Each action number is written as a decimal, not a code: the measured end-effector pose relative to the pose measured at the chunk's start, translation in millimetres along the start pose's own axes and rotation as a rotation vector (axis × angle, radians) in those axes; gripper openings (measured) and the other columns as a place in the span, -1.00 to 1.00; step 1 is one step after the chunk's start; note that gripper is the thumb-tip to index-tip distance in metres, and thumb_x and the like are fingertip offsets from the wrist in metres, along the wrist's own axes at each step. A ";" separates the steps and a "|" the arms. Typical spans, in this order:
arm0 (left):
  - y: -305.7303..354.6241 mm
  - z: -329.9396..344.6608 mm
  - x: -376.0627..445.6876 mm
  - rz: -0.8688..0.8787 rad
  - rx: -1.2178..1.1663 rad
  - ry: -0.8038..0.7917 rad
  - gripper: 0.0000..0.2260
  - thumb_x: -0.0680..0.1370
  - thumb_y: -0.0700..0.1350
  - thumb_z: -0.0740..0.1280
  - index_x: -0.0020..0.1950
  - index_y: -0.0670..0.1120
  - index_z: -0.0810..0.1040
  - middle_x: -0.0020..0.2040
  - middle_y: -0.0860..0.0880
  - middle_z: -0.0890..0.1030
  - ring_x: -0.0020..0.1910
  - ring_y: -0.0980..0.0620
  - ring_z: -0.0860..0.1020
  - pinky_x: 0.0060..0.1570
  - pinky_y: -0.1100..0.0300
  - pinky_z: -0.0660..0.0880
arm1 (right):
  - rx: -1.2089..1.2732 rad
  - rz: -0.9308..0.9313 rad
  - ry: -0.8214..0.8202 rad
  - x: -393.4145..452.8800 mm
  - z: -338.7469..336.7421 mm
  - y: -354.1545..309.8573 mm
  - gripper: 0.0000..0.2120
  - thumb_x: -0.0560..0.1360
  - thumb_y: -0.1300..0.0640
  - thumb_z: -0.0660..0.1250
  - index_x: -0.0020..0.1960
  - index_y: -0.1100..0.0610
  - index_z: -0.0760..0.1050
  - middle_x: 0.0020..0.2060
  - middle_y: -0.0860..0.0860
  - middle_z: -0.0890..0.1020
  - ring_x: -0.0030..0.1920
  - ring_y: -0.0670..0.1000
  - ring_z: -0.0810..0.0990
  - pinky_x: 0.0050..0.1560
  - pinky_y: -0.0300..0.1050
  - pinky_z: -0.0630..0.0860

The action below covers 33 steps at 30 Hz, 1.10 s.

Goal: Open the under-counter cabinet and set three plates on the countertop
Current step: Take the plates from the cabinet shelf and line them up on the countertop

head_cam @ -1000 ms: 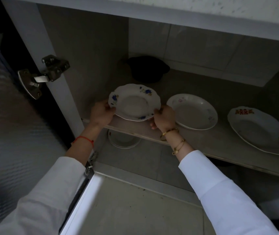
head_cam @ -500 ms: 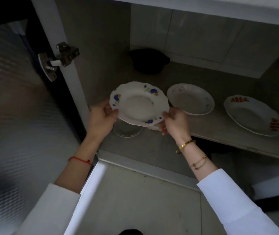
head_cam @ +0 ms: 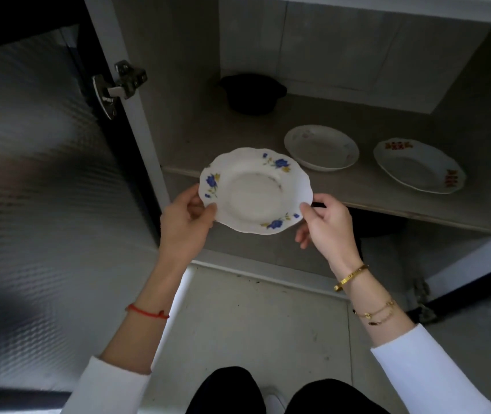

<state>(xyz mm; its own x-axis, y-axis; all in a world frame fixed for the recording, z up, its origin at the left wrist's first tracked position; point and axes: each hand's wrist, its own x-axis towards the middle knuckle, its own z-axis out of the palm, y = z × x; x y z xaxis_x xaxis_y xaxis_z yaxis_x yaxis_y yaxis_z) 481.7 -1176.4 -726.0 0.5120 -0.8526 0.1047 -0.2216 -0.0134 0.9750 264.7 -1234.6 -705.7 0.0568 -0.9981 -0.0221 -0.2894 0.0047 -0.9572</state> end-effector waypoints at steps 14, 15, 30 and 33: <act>24.8 1.8 -58.8 -0.120 -0.020 -0.005 -0.58 0.49 -0.27 0.36 0.24 0.17 0.52 0.00 0.06 0.66 0.00 0.05 0.63 0.17 -0.08 0.56 | -0.070 0.045 -0.004 -47.3 -29.6 -11.8 -0.87 0.57 0.21 0.24 0.11 0.09 0.42 -0.47 0.05 0.64 -0.57 -0.01 0.56 -0.58 -0.20 0.47; 36.5 -0.6 -65.6 -0.141 -0.007 0.006 -0.55 0.49 -0.27 0.37 0.21 0.23 0.51 0.00 0.07 0.67 -0.01 0.06 0.63 0.16 -0.07 0.56 | -0.077 0.056 -0.014 -53.0 -34.3 -21.8 -0.87 0.57 0.22 0.24 0.11 0.10 0.42 -0.47 0.05 0.63 -0.57 -0.01 0.55 -0.58 -0.19 0.47; 259.0 -88.0 -169.2 -0.220 0.083 -0.027 -0.57 0.49 -0.14 0.39 0.31 0.20 0.47 -0.07 0.22 0.67 -0.13 0.17 0.65 -0.13 0.38 0.57 | -0.099 0.300 -0.139 -173.3 -114.1 -216.5 -0.88 0.58 0.23 0.21 0.11 0.13 0.38 -0.45 0.08 0.62 -0.55 -0.02 0.56 -0.58 -0.21 0.47; 315.1 -104.0 -177.1 -0.222 0.079 -0.033 -0.57 0.50 -0.15 0.38 0.29 0.24 0.48 -0.05 0.18 0.66 -0.13 0.13 0.64 -0.13 0.29 0.61 | -0.087 0.292 -0.125 -190.8 -132.6 -267.6 -0.89 0.58 0.22 0.21 0.10 0.14 0.38 -0.44 0.10 0.62 -0.55 -0.02 0.56 -0.57 -0.20 0.46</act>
<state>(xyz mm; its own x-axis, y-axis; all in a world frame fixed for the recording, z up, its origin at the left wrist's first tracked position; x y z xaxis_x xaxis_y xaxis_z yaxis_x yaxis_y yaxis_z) 407.6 -975.3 -416.9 0.5282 -0.8409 -0.1181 -0.1714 -0.2418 0.9551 204.7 -1053.5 -407.1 0.0741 -0.9401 -0.3326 -0.3911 0.2794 -0.8769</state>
